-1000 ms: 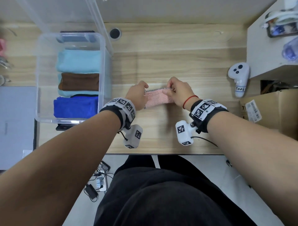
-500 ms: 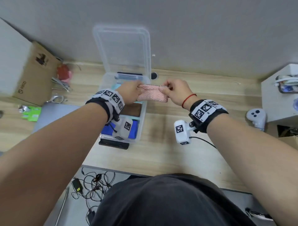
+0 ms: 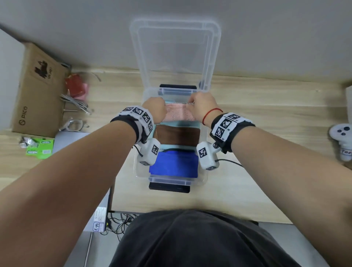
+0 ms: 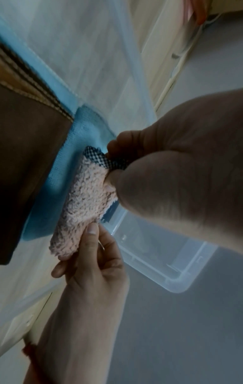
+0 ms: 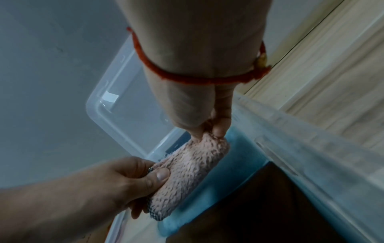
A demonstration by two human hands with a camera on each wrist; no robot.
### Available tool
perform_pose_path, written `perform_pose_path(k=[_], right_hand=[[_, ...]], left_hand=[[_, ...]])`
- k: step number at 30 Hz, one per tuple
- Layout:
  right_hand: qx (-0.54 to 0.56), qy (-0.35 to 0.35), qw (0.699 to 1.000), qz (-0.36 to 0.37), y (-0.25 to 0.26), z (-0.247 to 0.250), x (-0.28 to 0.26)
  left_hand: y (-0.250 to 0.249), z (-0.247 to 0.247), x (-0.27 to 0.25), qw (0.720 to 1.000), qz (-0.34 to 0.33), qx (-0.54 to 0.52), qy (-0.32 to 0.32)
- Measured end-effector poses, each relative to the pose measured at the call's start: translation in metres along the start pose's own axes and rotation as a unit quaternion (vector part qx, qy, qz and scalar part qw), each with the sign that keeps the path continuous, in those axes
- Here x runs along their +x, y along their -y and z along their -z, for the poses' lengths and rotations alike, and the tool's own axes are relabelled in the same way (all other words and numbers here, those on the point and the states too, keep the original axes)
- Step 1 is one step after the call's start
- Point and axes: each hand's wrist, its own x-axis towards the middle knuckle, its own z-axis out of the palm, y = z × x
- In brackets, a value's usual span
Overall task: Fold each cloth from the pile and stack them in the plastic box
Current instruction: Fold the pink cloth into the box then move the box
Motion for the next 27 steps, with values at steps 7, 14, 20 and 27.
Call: perform_pose_path(k=[7,14,20,27], right_hand=[[-0.117,-0.008,0.993,0.005,0.007,-0.015,0.01],[-0.146,-0.045,0.985,0.077,0.002,0.001,0.007],[-0.162,0.071,0.966,0.188,0.011,-0.007,0.002],[-0.157,0.068,0.98,0.107,0.0,0.003,-0.002]], left_hand=[[0.001,-0.005,0.016,0.999,-0.006,0.048,0.006],[0.006,0.005,0.013,0.994,-0.024,0.08,-0.073],[-0.001,0.008,0.011,0.989,-0.136,0.029,-0.053],[0.018,-0.011,0.011,0.994,-0.101,0.031,-0.006]])
